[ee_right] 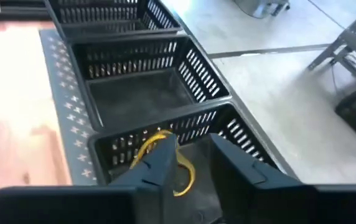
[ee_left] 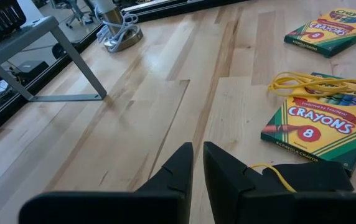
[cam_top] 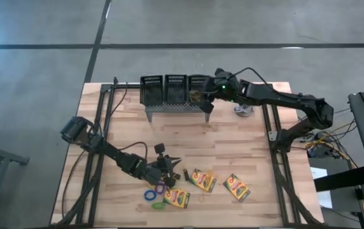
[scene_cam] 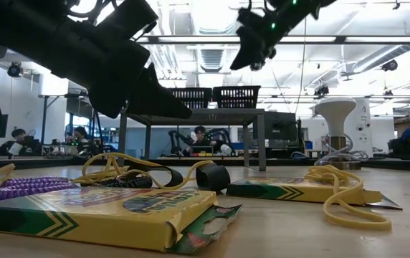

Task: Pick & Place Office Desk Supplies
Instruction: Put the crayon box into the middle black basket on the shelf

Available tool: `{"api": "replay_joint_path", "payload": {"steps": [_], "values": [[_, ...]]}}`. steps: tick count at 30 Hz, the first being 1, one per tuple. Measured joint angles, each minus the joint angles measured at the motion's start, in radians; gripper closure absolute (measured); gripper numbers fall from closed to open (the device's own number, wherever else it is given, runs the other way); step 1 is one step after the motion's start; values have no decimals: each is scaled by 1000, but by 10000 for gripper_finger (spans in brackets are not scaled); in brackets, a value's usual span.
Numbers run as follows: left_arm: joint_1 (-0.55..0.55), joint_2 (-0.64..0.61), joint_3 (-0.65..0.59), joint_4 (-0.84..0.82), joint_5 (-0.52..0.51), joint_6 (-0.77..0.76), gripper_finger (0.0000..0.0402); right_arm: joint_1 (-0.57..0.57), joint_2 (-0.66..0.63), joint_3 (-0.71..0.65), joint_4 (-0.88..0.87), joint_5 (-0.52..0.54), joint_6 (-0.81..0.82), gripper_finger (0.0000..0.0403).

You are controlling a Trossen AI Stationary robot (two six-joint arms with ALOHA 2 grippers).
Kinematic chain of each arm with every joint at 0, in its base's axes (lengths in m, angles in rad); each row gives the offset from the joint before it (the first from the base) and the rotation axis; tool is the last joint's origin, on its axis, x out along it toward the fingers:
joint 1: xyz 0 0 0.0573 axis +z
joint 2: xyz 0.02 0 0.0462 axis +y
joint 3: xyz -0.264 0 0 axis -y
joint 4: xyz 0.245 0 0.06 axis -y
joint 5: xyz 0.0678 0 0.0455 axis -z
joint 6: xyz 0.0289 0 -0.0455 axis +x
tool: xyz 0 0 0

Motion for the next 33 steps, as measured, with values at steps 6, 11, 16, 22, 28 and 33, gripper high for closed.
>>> {"api": "replay_joint_path", "payload": {"steps": [6,11,16,22,28,33], "values": [[1,0,0,0,0,0,360,83,-69,55,-128,-4,16,253],[1,0,0,0,0,-1,360,260,-146,-38,-131,-8,44,244],[1,0,0,0,19,-76,360,480,-195,-189,-127,-10,137,251],[94,7,24,19,307,-134,360,689,-174,-374,-117,-29,327,247],[173,64,95,13,543,-148,360,811,-80,-491,-2,-143,350,190],[172,137,169,8,708,-86,360,907,28,-492,116,-54,238,155]]}}
